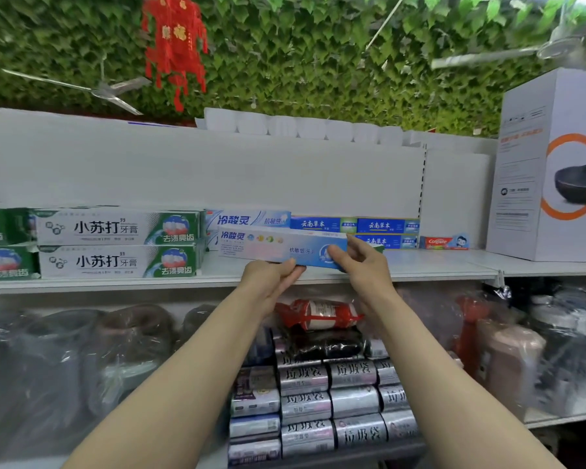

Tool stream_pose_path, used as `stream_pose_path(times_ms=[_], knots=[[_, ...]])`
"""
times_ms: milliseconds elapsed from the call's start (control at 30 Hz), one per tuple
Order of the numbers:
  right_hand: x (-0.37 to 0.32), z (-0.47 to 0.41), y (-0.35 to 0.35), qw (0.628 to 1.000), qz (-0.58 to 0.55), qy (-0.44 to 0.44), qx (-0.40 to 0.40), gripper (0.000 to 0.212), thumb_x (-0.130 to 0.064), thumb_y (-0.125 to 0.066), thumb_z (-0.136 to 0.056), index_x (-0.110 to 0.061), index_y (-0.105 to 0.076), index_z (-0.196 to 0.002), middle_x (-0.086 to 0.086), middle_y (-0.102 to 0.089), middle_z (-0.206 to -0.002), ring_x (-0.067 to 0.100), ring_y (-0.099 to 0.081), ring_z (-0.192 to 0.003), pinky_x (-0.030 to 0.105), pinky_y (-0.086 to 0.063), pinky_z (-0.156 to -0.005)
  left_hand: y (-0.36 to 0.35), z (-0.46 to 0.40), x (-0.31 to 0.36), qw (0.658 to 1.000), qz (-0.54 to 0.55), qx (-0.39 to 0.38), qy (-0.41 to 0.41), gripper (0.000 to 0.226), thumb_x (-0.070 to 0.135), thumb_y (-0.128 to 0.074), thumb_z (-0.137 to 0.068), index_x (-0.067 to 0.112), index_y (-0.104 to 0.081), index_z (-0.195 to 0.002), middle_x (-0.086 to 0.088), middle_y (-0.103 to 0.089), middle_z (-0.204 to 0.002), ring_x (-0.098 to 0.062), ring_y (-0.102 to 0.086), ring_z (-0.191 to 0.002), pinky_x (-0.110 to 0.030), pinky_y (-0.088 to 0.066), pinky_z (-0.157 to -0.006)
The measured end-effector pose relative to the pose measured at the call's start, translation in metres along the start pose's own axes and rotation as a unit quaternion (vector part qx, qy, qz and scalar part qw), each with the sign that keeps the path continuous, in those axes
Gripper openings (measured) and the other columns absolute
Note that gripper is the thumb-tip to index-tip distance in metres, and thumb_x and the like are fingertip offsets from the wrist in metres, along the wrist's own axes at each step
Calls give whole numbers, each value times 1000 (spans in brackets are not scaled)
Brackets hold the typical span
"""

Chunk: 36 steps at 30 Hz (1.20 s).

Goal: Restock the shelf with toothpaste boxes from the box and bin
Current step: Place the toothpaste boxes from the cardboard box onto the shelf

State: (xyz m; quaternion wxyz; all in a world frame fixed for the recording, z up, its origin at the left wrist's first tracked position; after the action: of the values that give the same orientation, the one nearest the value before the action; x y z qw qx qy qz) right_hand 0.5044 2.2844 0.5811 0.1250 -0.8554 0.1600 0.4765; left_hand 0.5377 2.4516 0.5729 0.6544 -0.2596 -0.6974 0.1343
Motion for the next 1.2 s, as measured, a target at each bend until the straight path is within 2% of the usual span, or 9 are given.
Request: stream_pose_path(times_ms=[100,267,367,567,633,767,967,1067,1200], knots=[[7,-2,2,997,-68,-21,6,68,-16,-78,-86,-7,-48,-146,2,-59,-133,14,-57,-122,27,-51,-100,16,1,21,998,-9,54,-41,37,4,-71,-90,2,-57,-123,-14,-68,-119,-17,-74,-73,-34,-59,-88],[22,-5,-2,996,-93,-5,-5,68,-16,-78,-85,-14,-48,-147,-3,-56,-130,17,-53,-132,31,-47,-107,42,5,49,989,-49,105,-93,63,42,-73,-89,22,-38,-138,3,-62,-107,-26,-70,-84,-32,-62,-67],[25,-2,-16,995,-100,14,-9,56,-16,-78,-87,-37,-57,-135,-8,-56,-128,16,-51,-134,38,-43,-113,50,3,50,988,-45,118,-87,56,48,-67,-91,25,-41,-135,2,-61,-110,-29,-70,-92,-33,-62,-69],[23,-9,-22,998,-54,11,24,53,-44,-73,-88,-50,-52,-137,5,-61,-134,12,-57,-113,38,-49,-97,67,-6,50,981,-50,146,-118,48,42,-68,-93,15,-49,-128,-4,-56,-122,-23,-65,-107,-27,-60,-65],[25,-11,-23,998,-65,2,24,52,-39,-69,-93,-45,-51,-141,10,-63,-132,14,-61,-93,39,-53,-82,70,-8,49,980,-67,141,-126,41,39,-70,-92,16,-51,-120,-2,-58,-113,-22,-65,-105,-29,-60,-73],[28,-10,-26,994,-104,2,42,49,-23,-61,-100,-39,-50,-144,6,-62,-123,13,-62,-91,33,-54,-75,75,-10,47,971,-116,150,-149,34,36,-71,-91,23,-55,-119,-1,-61,-110,-16,-63,-90,-41,-58,-91],[24,-7,-32,984,-169,-16,59,40,-22,-61,-95,-34,-59,-133,4,-63,-113,11,-57,-78,20,-49,-59,79,-5,42,957,-168,157,-176,40,38,-69,-92,24,-56,-127,2,-63,-120,-20,-63,-107,-45,-50,-101],[22,-6,-36,975,-204,-10,82,50,-33,-67,-89,-28,-59,-138,2,-65,-115,14,-60,-80,21,-53,-65,83,-1,42,950,-188,157,-194,34,28,-71,-91,23,-58,-122,3,-68,-119,-18,-64,-106,-43,-49,-101],[22,-3,-37,976,-201,37,70,39,-1,-54,-100,-22,-58,-133,6,-68,-123,17,-67,-107,31,-57,-91,91,3,45,925,-256,171,-224,40,10,-76,-84,30,-53,-109,8,-66,-111,-19,-63,-109,-43,-50,-98]])
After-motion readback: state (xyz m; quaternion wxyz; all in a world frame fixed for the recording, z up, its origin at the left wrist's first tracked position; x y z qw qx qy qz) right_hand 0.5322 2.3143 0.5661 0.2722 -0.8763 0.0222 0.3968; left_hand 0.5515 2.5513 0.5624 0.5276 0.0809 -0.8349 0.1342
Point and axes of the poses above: each hand's wrist, its own z-axis away from the middle knuckle, its own y-axis out of the back of the hand, x = y × z, the point moved 3 cm from there along -z, towards the middle knuckle
